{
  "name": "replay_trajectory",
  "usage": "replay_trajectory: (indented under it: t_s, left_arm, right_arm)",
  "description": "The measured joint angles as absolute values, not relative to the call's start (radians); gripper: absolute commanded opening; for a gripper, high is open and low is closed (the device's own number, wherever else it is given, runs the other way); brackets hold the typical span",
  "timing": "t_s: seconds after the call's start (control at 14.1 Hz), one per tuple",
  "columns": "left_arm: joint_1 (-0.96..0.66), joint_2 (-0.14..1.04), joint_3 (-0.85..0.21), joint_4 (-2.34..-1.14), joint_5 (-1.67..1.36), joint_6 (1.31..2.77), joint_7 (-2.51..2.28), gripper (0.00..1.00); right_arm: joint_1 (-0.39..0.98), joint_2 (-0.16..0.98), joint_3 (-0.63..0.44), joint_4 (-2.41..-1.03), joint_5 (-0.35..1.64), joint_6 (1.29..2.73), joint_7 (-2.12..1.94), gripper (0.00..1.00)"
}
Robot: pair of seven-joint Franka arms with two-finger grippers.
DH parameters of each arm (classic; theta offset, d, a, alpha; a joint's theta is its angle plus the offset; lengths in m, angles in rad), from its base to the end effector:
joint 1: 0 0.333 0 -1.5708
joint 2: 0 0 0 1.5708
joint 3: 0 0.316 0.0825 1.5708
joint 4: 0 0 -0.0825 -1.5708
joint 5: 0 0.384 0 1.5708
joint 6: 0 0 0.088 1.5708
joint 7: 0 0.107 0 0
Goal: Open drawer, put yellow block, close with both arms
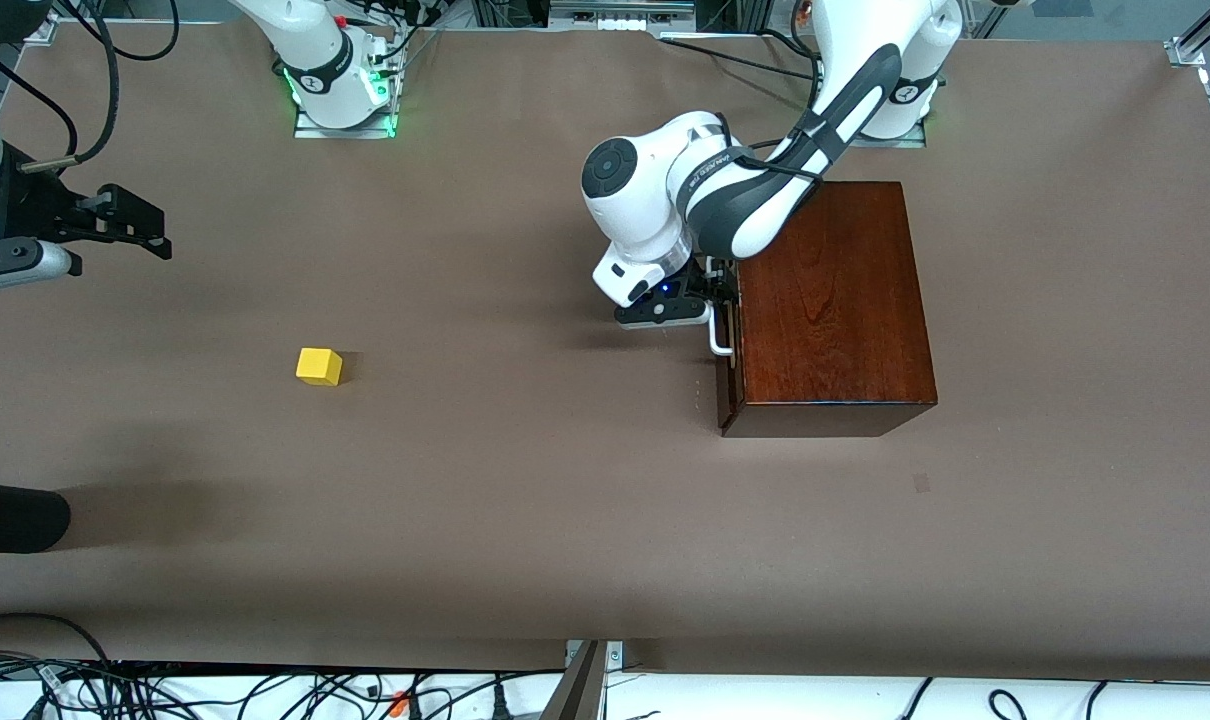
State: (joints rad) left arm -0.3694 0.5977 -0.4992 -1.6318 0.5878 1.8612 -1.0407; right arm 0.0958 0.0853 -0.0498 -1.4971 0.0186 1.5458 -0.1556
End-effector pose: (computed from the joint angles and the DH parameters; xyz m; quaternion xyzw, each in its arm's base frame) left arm 0.4819 -0.4448 0.2851 -0.9828 0.0223 -0.0250 0.1818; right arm 0.5773 0.0299 0.6088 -0.9947 -0.1007 0.0178 0.0082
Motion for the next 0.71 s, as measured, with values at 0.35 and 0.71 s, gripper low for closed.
replay_trajectory:
  t_s: [0.35,0.71]
  left_arm:
    - [-0.370,0.616,-0.499,-1.632,0.608,1.886,-1.069,1.00]
    - [-0.370,0.622,-0.498,-1.632,0.609,1.892,-1.077,1.00]
  right_arm:
    - [0.096,0.085,-0.050,-1.497,0.019,1.546,-0.156,1.00]
    - [0.096,0.085,-0.050,-1.497,0.019,1.546,-0.156,1.00]
